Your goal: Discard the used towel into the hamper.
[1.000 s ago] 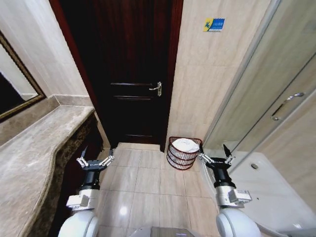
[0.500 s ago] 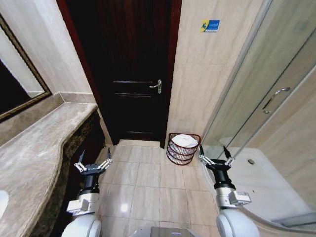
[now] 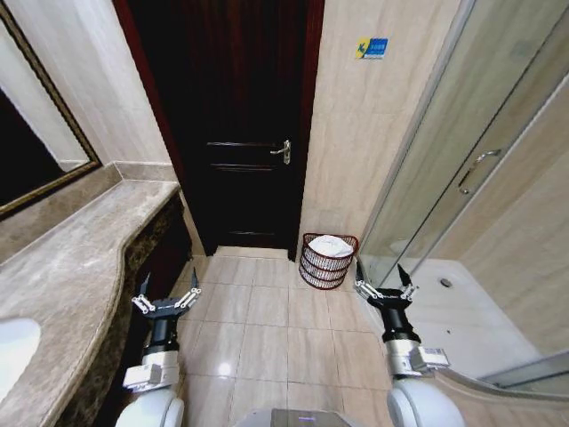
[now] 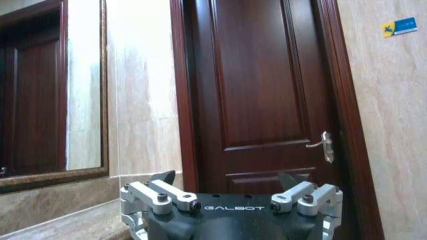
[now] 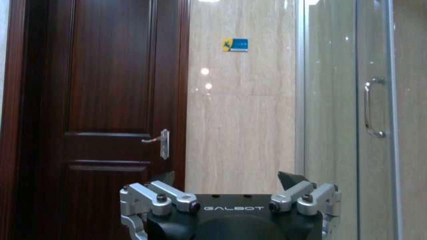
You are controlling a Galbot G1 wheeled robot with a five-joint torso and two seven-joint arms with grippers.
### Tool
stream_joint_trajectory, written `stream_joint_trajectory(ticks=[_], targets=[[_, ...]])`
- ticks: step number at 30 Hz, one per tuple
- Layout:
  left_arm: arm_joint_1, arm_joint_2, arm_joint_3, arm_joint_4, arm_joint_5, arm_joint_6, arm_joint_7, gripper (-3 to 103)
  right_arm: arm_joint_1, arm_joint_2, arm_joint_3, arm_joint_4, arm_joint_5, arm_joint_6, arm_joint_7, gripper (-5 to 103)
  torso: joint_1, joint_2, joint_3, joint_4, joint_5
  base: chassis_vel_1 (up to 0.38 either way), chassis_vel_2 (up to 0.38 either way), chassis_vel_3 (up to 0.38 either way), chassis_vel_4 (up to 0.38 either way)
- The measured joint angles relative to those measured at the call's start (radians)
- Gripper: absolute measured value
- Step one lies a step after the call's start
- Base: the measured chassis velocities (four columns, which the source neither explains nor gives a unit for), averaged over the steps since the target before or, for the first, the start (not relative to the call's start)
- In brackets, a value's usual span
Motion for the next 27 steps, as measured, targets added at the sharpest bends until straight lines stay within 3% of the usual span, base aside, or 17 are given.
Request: stream_joint_trajectory(ticks=[27], targets=[[-0.017, -0.036, 0.017, 0.004, 0.044, 0.019, 0.001, 100, 0.035, -0.033, 0.003, -0.075, 0.037, 0.029, -0.009, 100, 0.0, 0.0, 0.0, 0.0001, 0.0, 0.13, -0.129, -0.136, 0.126]])
